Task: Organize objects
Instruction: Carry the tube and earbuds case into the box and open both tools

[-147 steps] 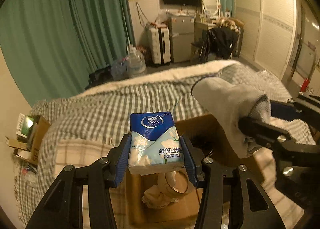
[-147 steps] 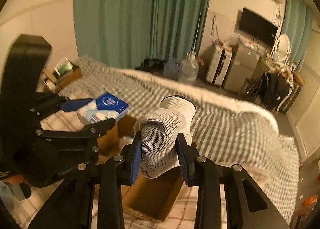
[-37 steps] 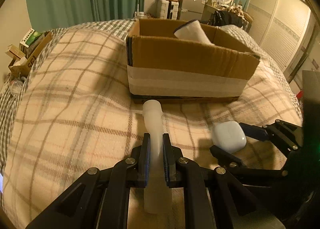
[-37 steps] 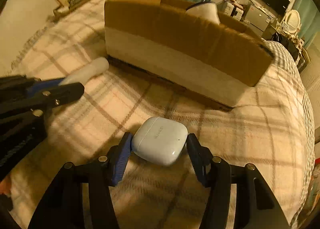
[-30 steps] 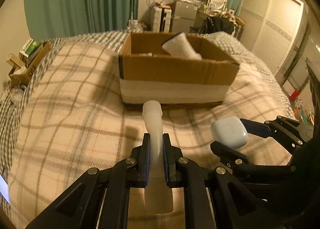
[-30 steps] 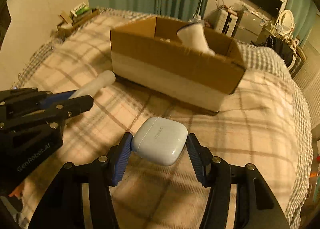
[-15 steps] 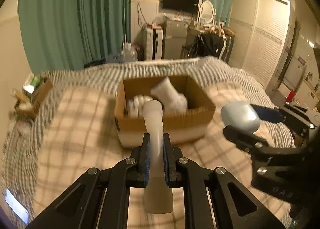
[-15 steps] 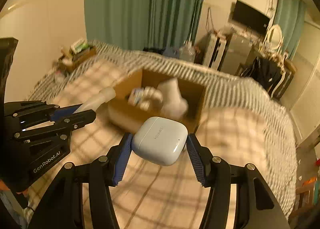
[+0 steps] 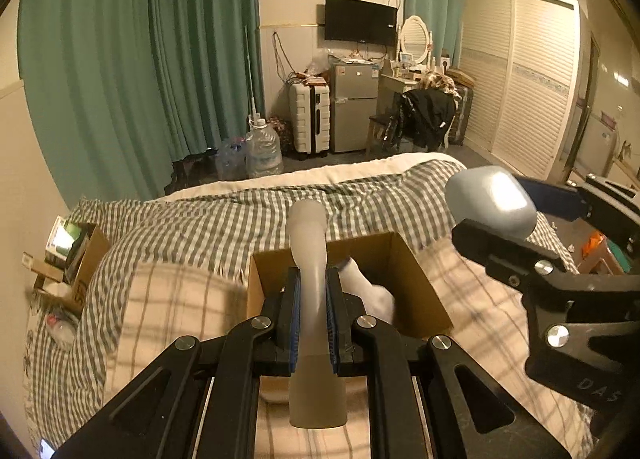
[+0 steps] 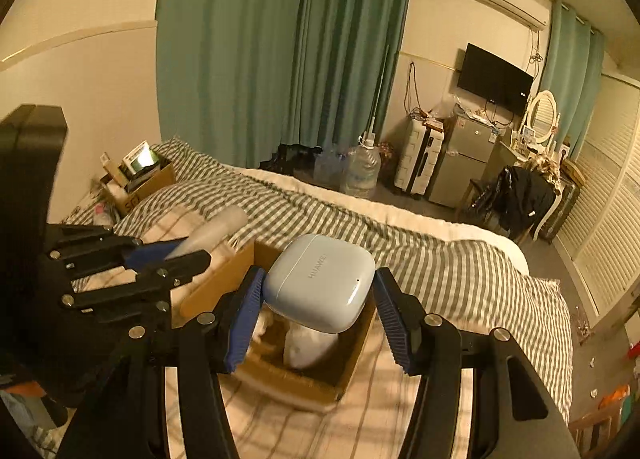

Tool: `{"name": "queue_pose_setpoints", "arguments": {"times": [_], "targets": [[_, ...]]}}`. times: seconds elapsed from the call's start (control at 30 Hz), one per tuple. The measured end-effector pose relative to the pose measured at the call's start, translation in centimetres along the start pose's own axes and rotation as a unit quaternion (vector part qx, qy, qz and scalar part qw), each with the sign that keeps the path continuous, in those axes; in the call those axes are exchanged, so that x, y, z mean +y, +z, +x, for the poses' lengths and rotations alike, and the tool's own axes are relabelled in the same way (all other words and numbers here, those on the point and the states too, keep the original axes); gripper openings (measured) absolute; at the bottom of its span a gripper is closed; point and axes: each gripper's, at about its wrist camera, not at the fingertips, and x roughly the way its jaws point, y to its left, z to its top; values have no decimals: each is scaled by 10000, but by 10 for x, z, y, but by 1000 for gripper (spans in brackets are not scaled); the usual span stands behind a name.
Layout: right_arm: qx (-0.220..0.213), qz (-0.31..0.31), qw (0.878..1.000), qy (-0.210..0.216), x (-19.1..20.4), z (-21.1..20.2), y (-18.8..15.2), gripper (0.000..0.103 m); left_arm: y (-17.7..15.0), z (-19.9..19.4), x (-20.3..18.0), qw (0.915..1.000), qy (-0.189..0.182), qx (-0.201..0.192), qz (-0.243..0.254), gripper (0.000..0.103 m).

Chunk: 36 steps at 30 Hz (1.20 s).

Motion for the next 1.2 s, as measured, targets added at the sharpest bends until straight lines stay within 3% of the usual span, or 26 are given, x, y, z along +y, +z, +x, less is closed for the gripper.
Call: {"name": "queue_pose_setpoints", "arguments": {"times": [0.23,0.53,0.77,0.9,1.07,1.1,1.13,1.2], "targets": [[235,101,9997,51,-21,65,11,55,3,59,9,9995,-30,301,-40,11],[899,226,9955,218,-31,150,-30,55,-30,140,8,9944,-261,1017,-89,11],[1244,269,9913,341,-33,185,-61,55,-42,166,7,9919,-220,1249,-81,11],[1195,354,9916,356,-34,188,-66,56,-48,168,5,9931,-152,1164,32,13],[1126,524,9917,319,-39,182,-63,56,-44,162,6,9932,-172,1154,-14,25],[1070,535,9924,287,-39,178,-61,61,-43,158,7,9938,-122,1102,-36,30],[1022,559,9928,266,-38,174,-59,66,-41,155,7,9944,-77,1050,-43,42],[872,681,9935,258,-43,156,-51,67,-37,140,6,9959,13,905,-45,64]]}}
